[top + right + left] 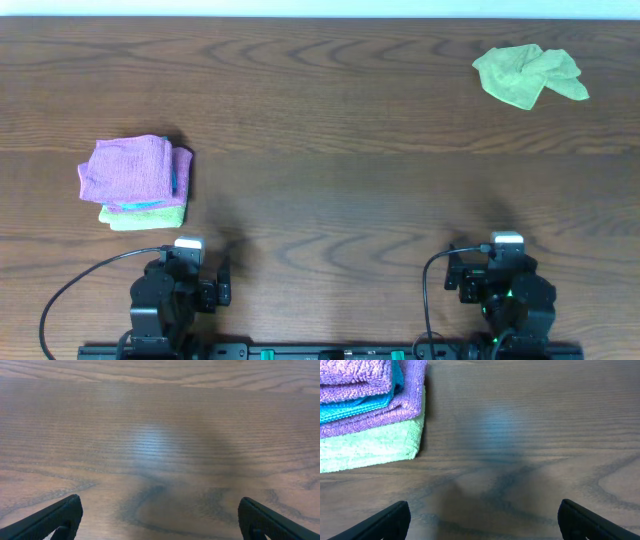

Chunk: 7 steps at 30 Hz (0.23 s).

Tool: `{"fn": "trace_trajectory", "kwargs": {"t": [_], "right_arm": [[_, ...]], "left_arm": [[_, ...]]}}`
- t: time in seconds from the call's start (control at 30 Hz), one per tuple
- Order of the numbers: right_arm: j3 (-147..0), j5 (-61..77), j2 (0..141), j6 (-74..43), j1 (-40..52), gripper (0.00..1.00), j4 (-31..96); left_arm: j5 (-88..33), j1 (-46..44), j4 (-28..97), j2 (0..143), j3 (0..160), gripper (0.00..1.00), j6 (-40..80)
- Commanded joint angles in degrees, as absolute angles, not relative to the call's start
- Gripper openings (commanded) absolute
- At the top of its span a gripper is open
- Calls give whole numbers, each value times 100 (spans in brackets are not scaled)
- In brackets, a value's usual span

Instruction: Fold the cloth

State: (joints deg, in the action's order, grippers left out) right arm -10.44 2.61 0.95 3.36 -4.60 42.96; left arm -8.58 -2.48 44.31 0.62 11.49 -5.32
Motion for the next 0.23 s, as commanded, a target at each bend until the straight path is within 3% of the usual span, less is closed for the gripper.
{"fn": "trace_trajectory", "kwargs": {"t": [0.0, 0.2], "right_arm": [[-937, 285, 30, 261, -480, 99, 4285], [-937, 285, 30, 263, -480, 99, 4285]], "left_arm": [[-838, -266, 4563, 19, 1011, 95, -513], [-838, -266, 4563, 19, 1011, 95, -513]]}}
